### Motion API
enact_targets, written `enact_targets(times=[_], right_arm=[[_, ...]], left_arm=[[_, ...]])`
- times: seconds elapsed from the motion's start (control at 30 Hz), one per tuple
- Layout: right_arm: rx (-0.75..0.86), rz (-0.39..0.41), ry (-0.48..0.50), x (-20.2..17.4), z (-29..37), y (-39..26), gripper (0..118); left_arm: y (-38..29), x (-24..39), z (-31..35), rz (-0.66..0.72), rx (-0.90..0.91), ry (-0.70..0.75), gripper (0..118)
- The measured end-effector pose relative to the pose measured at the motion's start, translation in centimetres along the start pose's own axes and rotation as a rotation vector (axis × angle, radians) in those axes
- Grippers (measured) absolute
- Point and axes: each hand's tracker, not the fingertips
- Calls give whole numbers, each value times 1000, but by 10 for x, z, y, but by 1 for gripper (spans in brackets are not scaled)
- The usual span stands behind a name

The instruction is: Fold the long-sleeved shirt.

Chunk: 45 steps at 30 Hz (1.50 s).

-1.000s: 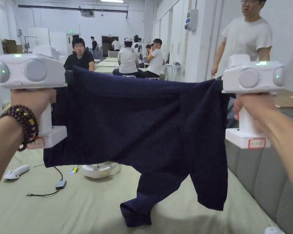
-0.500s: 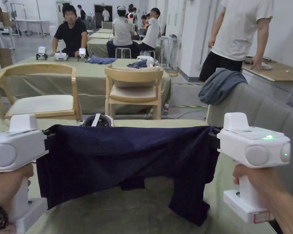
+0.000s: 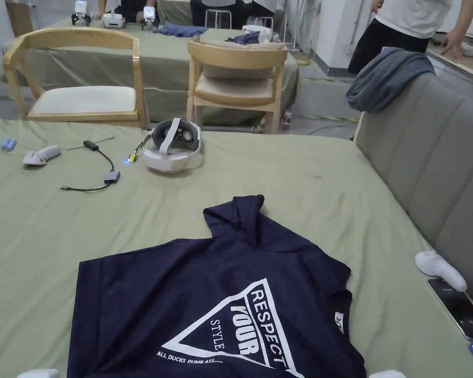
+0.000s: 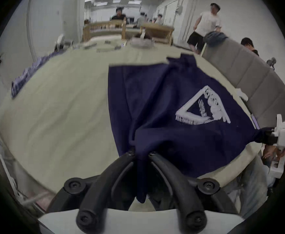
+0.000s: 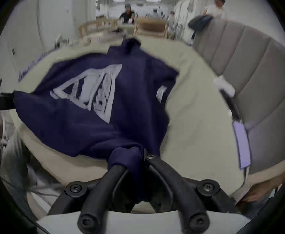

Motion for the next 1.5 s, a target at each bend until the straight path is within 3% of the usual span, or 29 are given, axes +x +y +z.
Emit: enact_targets(times=[0.1,0.13,0.17,0.2,0.23,0.27,0.3,0.37,0.4,0.43,0.47,0.5,0.57,0.63,0.67,0.77,0.8,0.87,0.93,1.1,1.17,1.2,1.27,1.33,1.37,1.4,1.43,1.47,1.5], right_arm=[[-5,-17,2,6,-8,1,4],[2,-37,11,9,-3,5,6],[38,-85,10,12,5,10,18],[82,-120,16,13,22,15,47],[112,-154,19,15,38,20,75],[135,-186,25,18,46,23,101],[152,-219,24,20,55,28,118],[121,-218,78,30,65,35,117],[139,-205,103,32,69,39,112],[193,-191,110,31,73,42,96],[232,-170,84,29,76,46,60],[233,-160,51,29,77,51,1],[193,-139,-14,25,76,62,1],[192,-108,10,21,64,73,1],[192,-117,18,20,62,78,1],[156,-136,71,15,49,92,1],[152,-132,74,13,45,97,1],[139,-111,66,9,34,106,1],[126,-99,61,7,24,114,1],[86,-99,84,12,-2,132,1],[69,-92,77,19,-12,145,2],[68,-90,73,25,-19,156,8],[72,-85,62,40,-35,186,11],[89,-102,26,58,-54,225,11],[98,-102,7,66,-65,246,10],[99,-89,-22,74,-76,268,10],[104,-79,-19,81,-86,288,12],[105,-77,-8,88,-99,305,23],[83,-75,10,95,-116,323,59]], left_arm=[[-5,-4,-2,-15,14,23,12],[-6,0,5,-5,29,26,17],[-2,-2,10,5,33,26,31],[3,-3,15,9,31,25,69],[7,-6,23,16,42,24,95],[10,-7,30,16,89,6,110],[15,-9,41,1,164,-9,109],[30,-12,53,5,178,-9,107],[38,-1,66,1,184,3,100],[46,0,71,0,199,-3,82],[54,1,73,-4,221,-14,48],[63,3,71,-20,220,-5,6],[82,6,66,-25,243,16,4],[107,6,55,-15,265,-20,4],[121,-1,42,9,265,-15,9],[168,-10,-4,38,245,30,106],[184,-18,-31,43,193,90,107],[205,-25,-60,7,194,128,99],[226,-33,-102,10,118,177,100],[240,-40,-175,95,0,123,100],[232,-34,-195,63,-40,136,99],[230,-29,-203,35,-69,156,97],[223,-15,-197,-100,11,231,95],[235,-12,-186,-76,-48,174,67],[239,-11,-176,-99,-33,183,23],[242,-10,-165,-110,-21,82,12],[245,-8,-155,-112,18,110,12],[247,-6,-148,-128,26,118,12],[250,-4,-138,-144,56,112,12]])
